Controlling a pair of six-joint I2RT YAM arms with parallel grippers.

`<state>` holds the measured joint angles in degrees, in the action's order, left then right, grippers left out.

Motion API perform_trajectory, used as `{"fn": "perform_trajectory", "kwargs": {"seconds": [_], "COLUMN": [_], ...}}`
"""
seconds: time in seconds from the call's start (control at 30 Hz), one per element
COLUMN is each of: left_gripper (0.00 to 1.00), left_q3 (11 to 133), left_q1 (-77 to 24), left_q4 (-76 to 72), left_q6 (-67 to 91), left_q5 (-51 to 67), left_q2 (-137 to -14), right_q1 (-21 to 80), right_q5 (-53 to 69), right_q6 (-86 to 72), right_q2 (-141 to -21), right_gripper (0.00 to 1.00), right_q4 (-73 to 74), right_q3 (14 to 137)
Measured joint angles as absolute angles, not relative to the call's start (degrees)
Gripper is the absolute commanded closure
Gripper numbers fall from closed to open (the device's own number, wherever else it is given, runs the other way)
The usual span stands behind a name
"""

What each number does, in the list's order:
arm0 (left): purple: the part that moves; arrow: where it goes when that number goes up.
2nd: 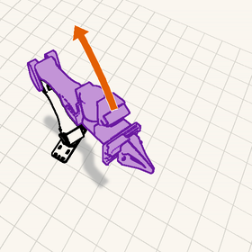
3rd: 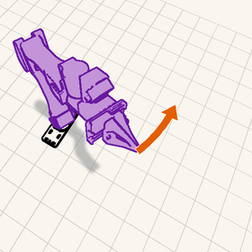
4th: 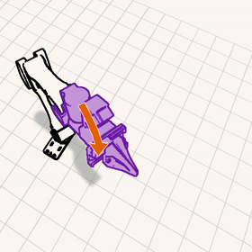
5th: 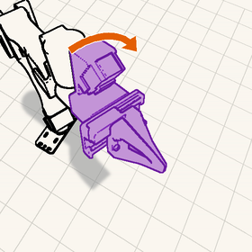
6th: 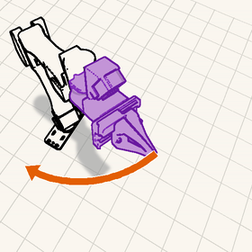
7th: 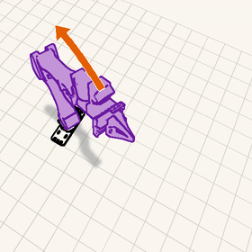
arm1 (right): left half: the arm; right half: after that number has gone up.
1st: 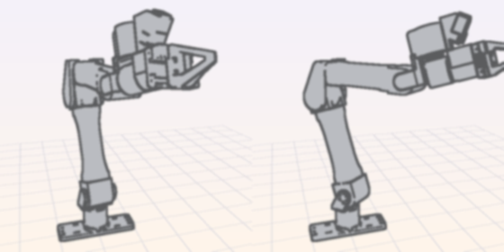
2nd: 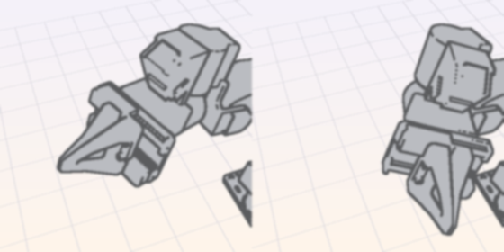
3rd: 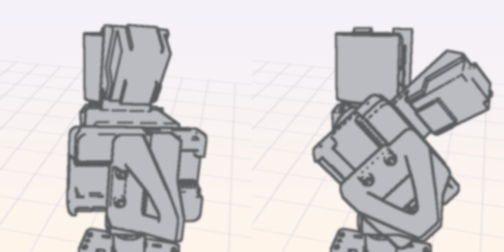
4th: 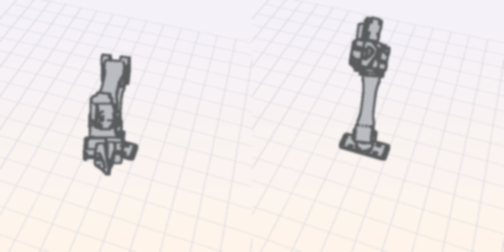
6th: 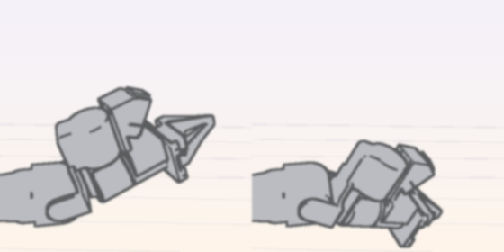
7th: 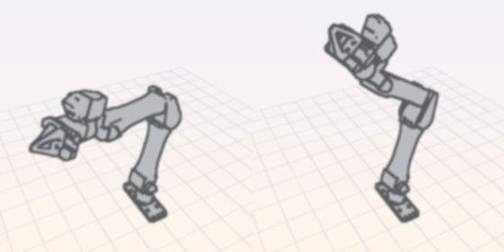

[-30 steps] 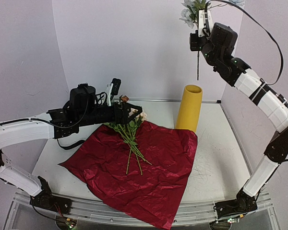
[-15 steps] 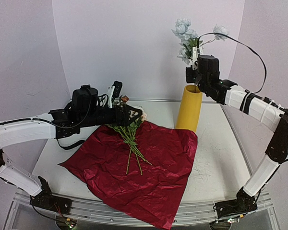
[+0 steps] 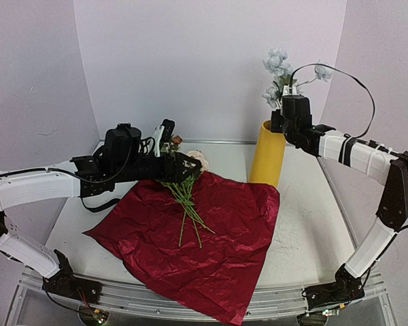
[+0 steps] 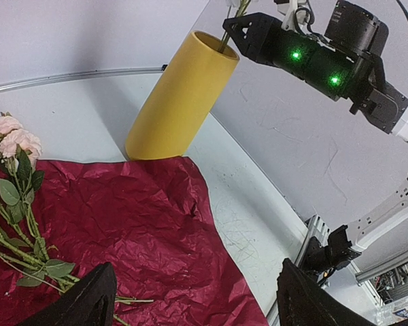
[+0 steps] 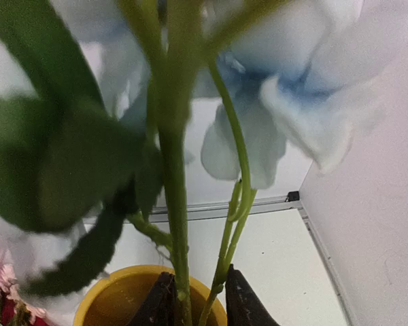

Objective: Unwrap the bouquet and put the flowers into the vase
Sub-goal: Insert the fake flower into the vase.

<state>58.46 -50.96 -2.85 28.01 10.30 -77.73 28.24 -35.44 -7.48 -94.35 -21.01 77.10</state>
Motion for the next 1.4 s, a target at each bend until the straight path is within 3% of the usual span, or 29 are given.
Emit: {"fn": "perform_trajectory", "kwargs": {"seconds": [0.23,0.43,0.63,1.03,1.4], "left_gripper": [0.18,0.18,0.18,0.18,0.18], "left_q3": [58.5,58.5,58.5,58.8,61.3], "left_q1": [-51.0,-51.0,-51.0,-51.0,-51.0], "left_q4": [-2.4,-2.4,-2.3,0.5,6.5], "left_q6": [28.0,28.0,28.0,27.9,28.7], "left_q5": [10.3,10.3,10.3,9.5,0.9], "left_q2": [-78.5,-78.9,-79.4,-81.6,-85.9], "right_q1": [27.9,27.9,27.9,27.9,27.9], "right_q5": [-34.7,-32.5,-29.0,-14.3,-3.2], "right_q6": [-11.1,-14.3,-17.3,-18.1,-18.6], "right_q2": [-94.2,-93.4,-89.5,-75.1,-62.1], "right_gripper": [0.48,0.18,0.02,0.02,0.02], "right_q4": [-18.8,-14.6,-9.8,-3.9,0.2], "right_q3": [77.1,78.1,79.3,75.5,62.5]}}
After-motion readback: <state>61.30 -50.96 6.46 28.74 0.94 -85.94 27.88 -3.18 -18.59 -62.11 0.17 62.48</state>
